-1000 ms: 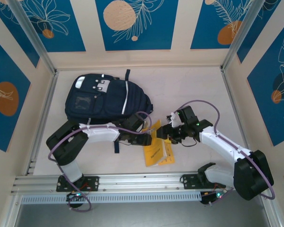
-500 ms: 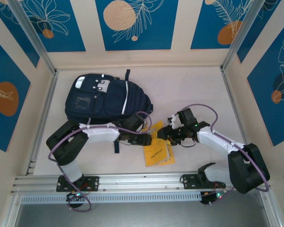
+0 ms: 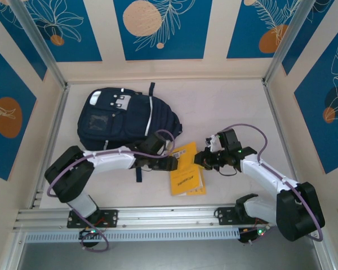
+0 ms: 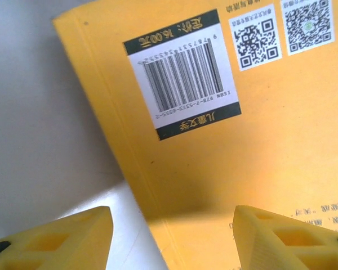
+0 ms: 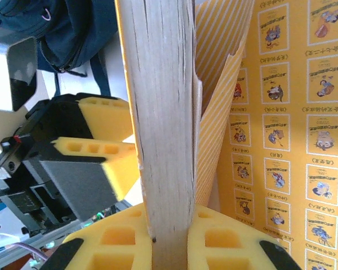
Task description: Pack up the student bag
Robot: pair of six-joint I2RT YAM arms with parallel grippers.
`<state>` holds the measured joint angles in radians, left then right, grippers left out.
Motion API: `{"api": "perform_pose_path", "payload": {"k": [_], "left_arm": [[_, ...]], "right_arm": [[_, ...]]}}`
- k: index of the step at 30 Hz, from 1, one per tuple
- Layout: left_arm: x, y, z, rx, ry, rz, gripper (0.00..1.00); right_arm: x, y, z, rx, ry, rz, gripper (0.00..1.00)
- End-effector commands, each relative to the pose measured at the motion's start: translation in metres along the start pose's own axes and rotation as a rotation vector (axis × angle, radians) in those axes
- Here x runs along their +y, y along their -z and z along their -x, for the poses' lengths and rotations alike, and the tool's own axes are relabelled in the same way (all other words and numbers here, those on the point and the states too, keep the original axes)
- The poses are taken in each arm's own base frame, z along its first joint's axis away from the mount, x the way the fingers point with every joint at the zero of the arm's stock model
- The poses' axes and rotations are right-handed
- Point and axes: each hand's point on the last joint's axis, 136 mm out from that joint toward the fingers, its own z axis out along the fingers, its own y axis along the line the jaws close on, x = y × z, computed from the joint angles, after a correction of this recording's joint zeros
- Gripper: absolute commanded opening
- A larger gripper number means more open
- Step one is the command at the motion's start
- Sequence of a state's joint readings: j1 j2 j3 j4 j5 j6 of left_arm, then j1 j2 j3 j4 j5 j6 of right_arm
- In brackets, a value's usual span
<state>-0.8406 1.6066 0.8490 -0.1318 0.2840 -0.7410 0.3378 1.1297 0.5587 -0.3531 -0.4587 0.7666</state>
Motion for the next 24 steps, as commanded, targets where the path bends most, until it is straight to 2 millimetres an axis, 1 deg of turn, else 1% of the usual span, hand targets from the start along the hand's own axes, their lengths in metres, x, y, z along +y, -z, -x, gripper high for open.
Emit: {"api": "perform_pose_path", "payload": {"k": [1, 3, 5, 6, 7, 10, 12, 15, 20, 23, 24], "left_arm": [[0.008, 0.017, 0.003, -0.027, 0.061, -0.009, 0.61], [0.011, 0.024, 0.006, -0.044, 0.115, -0.049, 0.63], [0.007, 0.027, 0.009, -0.049, 0.177, -0.123, 0.64], [0.003, 0.028, 0.011, -0.051, 0.208, -0.163, 0.67], [0.0, 0.029, 0.013, -0.054, 0.226, -0.196, 0.68], [-0.017, 0.033, 0.018, -0.052, 0.25, -0.293, 0.68], [-0.034, 0.038, 0.023, -0.049, 0.259, -0.385, 0.69], [-0.053, 0.049, 0.032, -0.06, 0.262, -0.473, 0.68], [-0.069, 0.068, 0.041, -0.098, 0.244, -0.537, 0.68], [-0.081, 0.078, 0.046, -0.113, 0.228, -0.593, 0.62], [-0.083, 0.08, 0.047, -0.12, 0.225, -0.605, 0.54]], "right_arm": [[0.025, 0.011, -0.001, 0.005, 0.01, 0.123, 0.04], [0.034, 0.018, 0.001, -0.007, 0.007, 0.172, 0.03], [0.043, 0.024, 0.002, -0.014, 0.005, 0.22, 0.03], [0.048, 0.027, 0.003, -0.018, 0.005, 0.246, 0.03], [0.052, 0.029, 0.003, -0.016, 0.004, 0.271, 0.03], [0.065, 0.036, 0.004, -0.012, -0.012, 0.358, 0.03], [0.071, 0.041, 0.006, -0.018, -0.02, 0.407, 0.03], [0.077, 0.046, 0.008, -0.033, -0.012, 0.433, 0.04], [0.083, 0.054, 0.01, -0.047, -0.012, 0.467, 0.04], [0.083, 0.057, 0.011, -0.051, -0.011, 0.474, 0.05], [0.082, 0.058, 0.011, -0.054, -0.012, 0.474, 0.06]]}}
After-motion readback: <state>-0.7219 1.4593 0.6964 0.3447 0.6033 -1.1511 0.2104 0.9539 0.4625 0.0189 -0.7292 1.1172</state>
